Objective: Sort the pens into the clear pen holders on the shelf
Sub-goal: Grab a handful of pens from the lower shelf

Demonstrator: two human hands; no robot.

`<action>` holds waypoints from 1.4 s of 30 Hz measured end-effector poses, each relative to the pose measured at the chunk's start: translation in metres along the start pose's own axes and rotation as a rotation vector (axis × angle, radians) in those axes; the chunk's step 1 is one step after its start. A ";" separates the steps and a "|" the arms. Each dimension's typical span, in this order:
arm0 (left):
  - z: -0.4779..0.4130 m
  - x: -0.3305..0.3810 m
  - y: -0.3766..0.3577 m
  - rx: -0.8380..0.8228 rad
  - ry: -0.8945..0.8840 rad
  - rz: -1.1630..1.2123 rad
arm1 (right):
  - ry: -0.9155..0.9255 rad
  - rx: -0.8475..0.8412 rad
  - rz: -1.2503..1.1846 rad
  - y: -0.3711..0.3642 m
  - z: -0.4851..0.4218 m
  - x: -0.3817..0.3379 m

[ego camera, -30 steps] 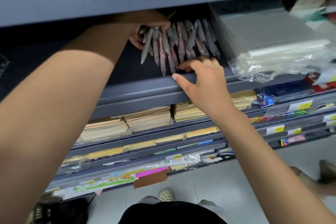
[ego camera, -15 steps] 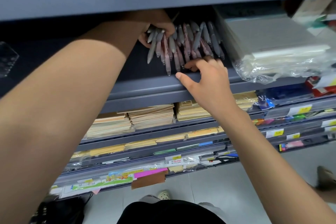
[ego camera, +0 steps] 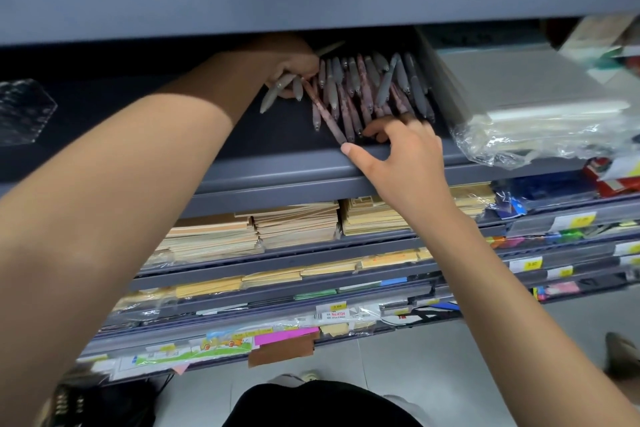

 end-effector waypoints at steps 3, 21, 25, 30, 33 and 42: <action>0.038 -0.012 0.005 -0.374 -0.256 -0.041 | 0.001 0.028 -0.004 -0.001 0.000 0.000; 0.036 -0.064 0.061 0.046 -0.729 -0.554 | 0.138 -0.001 0.201 -0.019 -0.021 -0.041; 0.037 -0.084 0.066 0.057 -0.887 -0.607 | 0.159 -0.023 0.131 -0.022 -0.026 -0.045; 0.041 -0.121 0.057 0.145 -1.053 -0.246 | 0.320 -0.165 0.000 -0.033 -0.026 -0.059; 0.038 -0.131 0.059 0.241 -1.070 -0.148 | 0.338 -0.211 -0.003 -0.040 -0.027 -0.063; 0.014 -0.123 0.099 0.451 -0.931 0.122 | 0.293 -0.228 0.288 -0.048 -0.053 -0.076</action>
Point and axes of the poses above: each hand's wrist, its own z-axis away from the middle knuckle, its own y-axis out of the back of the hand, x = y × z, the point moved 5 cm from there along -z, towards the middle knuckle
